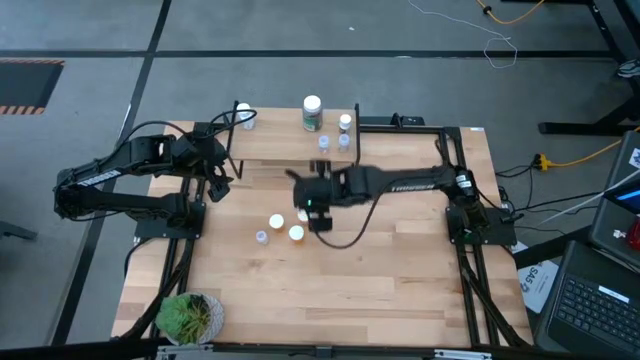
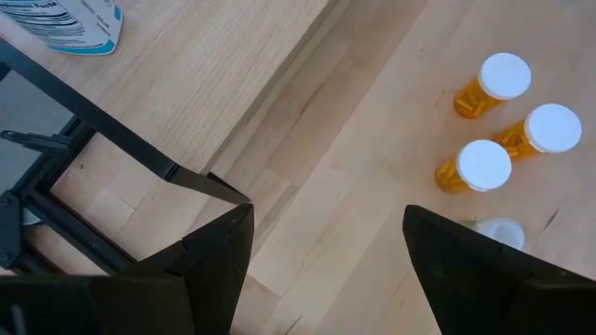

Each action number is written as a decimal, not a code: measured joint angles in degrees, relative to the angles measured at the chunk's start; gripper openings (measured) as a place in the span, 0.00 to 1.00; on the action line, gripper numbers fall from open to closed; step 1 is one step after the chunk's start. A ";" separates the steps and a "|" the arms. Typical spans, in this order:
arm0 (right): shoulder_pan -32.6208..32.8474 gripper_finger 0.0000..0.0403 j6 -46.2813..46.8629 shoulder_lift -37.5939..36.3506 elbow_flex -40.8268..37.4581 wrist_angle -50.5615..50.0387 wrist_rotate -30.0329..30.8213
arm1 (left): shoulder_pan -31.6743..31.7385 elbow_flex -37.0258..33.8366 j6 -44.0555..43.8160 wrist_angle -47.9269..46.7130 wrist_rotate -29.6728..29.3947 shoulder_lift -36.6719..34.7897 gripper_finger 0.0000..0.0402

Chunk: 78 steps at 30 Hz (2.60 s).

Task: Pick and place medicine bottles onto shelf by color
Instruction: Put the transparent pill bottle on the shelf

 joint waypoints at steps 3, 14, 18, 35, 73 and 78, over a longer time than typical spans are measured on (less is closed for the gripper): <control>-2.55 0.33 -5.62 -0.07 5.30 1.62 2.98 | 0.00 0.02 0.00 0.00 0.00 -0.01 0.68; -17.62 0.33 -5.86 1.14 8.87 3.44 -9.77 | 0.00 0.00 -0.07 0.04 0.00 0.00 0.68; -21.56 0.33 -5.25 2.08 7.90 2.55 -14.32 | 0.02 0.02 -0.11 0.13 0.00 -0.02 0.68; -25.40 0.33 -2.57 2.29 2.59 4.94 -20.73 | 0.00 0.02 -0.04 1.20 0.02 -0.02 0.68; -9.53 0.66 -2.73 2.29 11.85 -14.56 -32.91 | -0.96 -0.01 1.74 0.48 18.20 -0.01 0.68; -9.14 0.66 -0.91 2.16 11.85 -24.15 -25.93 | -5.65 -4.23 -0.44 6.07 19.88 0.74 0.68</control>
